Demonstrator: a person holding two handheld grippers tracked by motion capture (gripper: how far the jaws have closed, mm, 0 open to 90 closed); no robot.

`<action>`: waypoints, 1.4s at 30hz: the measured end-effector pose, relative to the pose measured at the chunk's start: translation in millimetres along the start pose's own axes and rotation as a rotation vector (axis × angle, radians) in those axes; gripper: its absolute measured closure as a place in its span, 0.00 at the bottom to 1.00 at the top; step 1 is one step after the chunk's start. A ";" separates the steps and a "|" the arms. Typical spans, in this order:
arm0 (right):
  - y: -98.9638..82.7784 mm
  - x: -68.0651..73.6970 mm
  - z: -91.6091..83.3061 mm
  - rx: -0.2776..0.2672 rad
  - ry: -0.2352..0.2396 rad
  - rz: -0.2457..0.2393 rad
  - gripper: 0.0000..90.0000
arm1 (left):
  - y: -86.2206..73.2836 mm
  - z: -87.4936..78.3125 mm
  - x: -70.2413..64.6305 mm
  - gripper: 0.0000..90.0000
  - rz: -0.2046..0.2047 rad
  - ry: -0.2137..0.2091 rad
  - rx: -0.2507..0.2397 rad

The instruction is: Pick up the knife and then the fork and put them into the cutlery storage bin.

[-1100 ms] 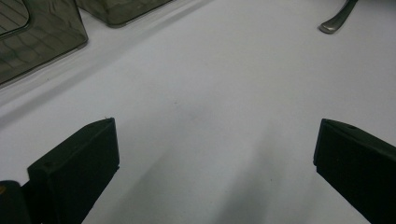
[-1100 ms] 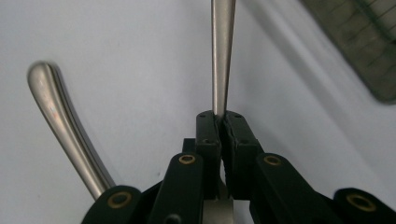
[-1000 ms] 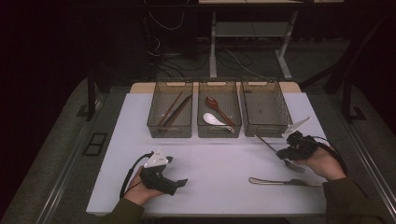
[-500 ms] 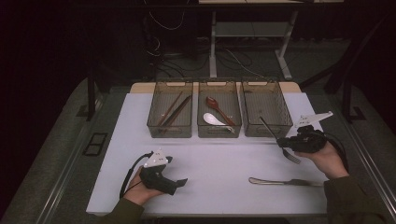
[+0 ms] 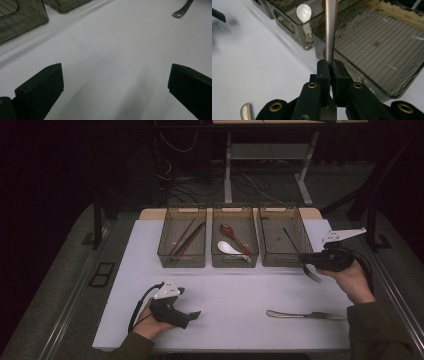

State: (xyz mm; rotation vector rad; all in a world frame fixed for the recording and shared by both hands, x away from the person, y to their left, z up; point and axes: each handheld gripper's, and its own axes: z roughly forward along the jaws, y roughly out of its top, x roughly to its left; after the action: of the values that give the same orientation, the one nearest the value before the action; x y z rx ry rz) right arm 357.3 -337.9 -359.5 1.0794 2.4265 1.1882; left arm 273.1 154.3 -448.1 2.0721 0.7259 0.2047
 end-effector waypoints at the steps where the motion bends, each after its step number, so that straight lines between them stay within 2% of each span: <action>1: 2.2 -0.9 -0.4 -0.005 -0.005 -0.002 0.94 | 0.0 -0.1 0.1 0.00 0.000 0.000 0.000; 10: 20.7 -12.4 2.7 -0.055 -0.028 0.012 0.94 | -0.4 -1.0 0.7 0.00 -0.005 0.003 -0.004; 21: 42.9 -24.5 12.7 -0.090 -0.060 0.028 0.94 | -0.4 -1.0 0.8 0.00 -0.007 0.003 -0.007; 31: 61.8 -42.3 27.9 -0.079 -0.098 0.036 0.94 | -0.4 -1.1 0.6 0.00 -0.008 0.001 -0.008; 42: 66.0 -58.4 52.3 -0.030 -0.128 0.024 0.94 | -0.3 -1.3 0.5 0.00 -0.005 -0.001 -0.007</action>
State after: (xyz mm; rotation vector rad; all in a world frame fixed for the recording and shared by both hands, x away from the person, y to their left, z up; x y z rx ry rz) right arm 458.0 -322.0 -349.5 1.1416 2.2991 1.1227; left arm 272.9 155.7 -447.6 2.0633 0.7286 0.2037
